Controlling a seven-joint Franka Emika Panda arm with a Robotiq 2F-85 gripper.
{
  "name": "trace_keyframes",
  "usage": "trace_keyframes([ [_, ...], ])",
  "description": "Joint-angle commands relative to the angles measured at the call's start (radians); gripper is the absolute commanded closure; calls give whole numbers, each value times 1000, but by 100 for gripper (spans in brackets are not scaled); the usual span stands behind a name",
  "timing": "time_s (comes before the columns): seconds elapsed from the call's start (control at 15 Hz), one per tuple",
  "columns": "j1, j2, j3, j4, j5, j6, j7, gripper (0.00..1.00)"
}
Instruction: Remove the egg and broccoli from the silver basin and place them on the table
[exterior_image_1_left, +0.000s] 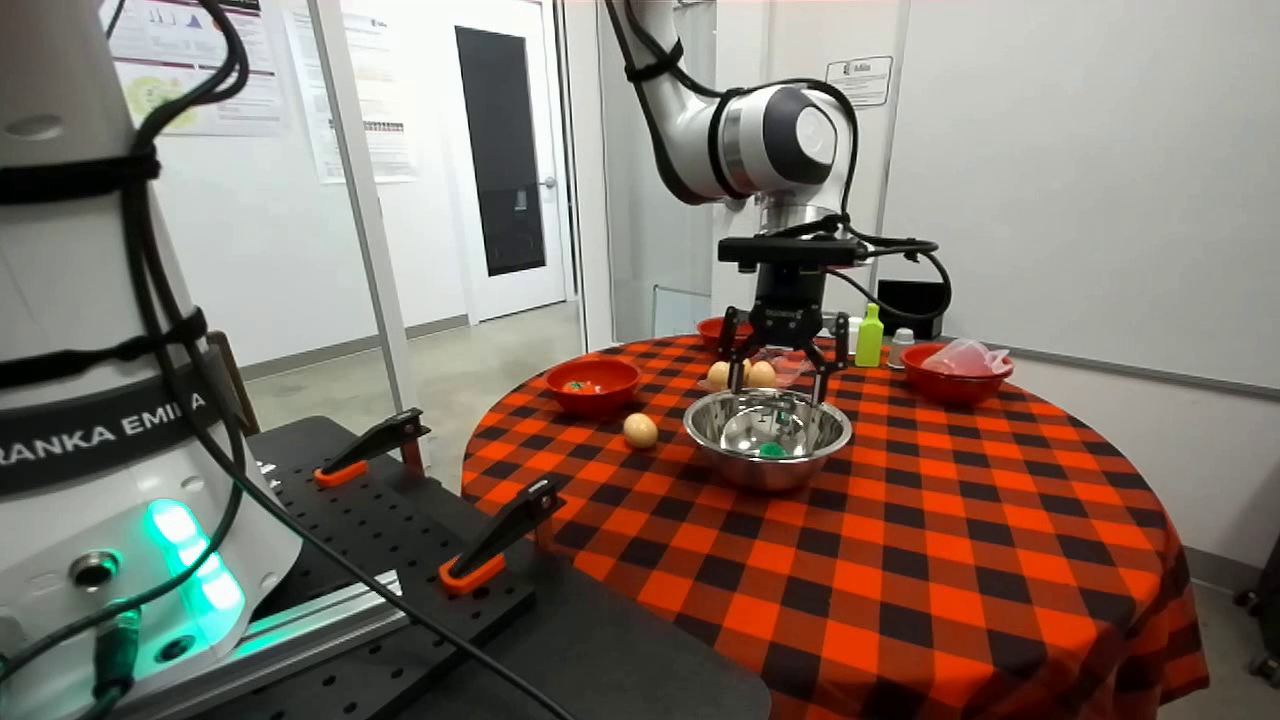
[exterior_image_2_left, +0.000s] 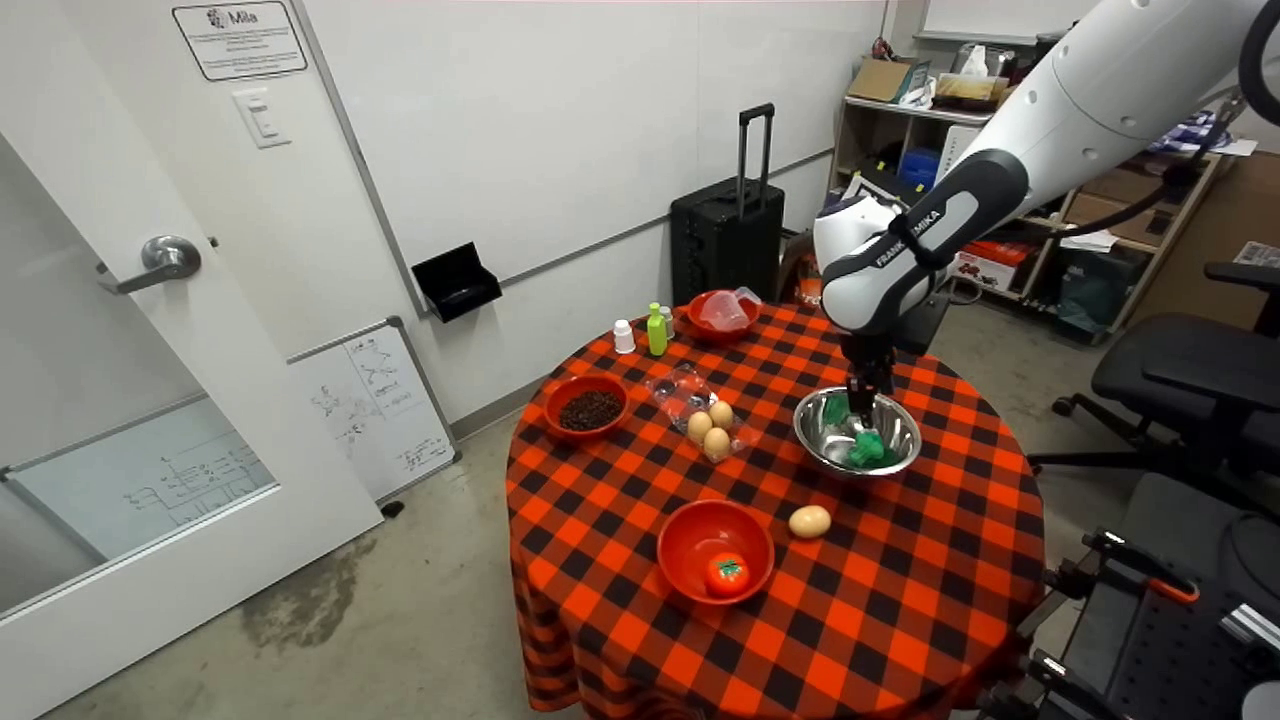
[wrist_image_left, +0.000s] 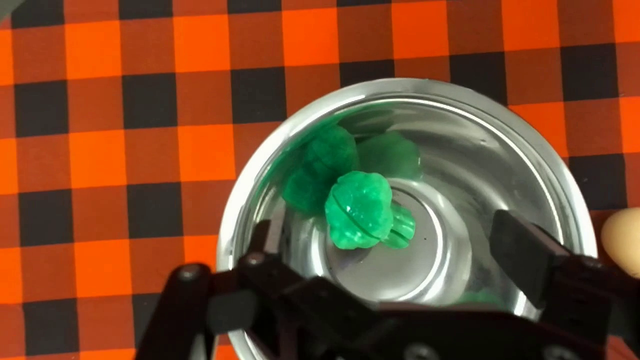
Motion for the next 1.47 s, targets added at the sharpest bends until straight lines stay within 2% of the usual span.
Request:
trace_keyframes([
  [0.0,2,50,-13,38,-26,11,55,0],
  [1.4,46,223,-22,160,-33,-11,158,0],
])
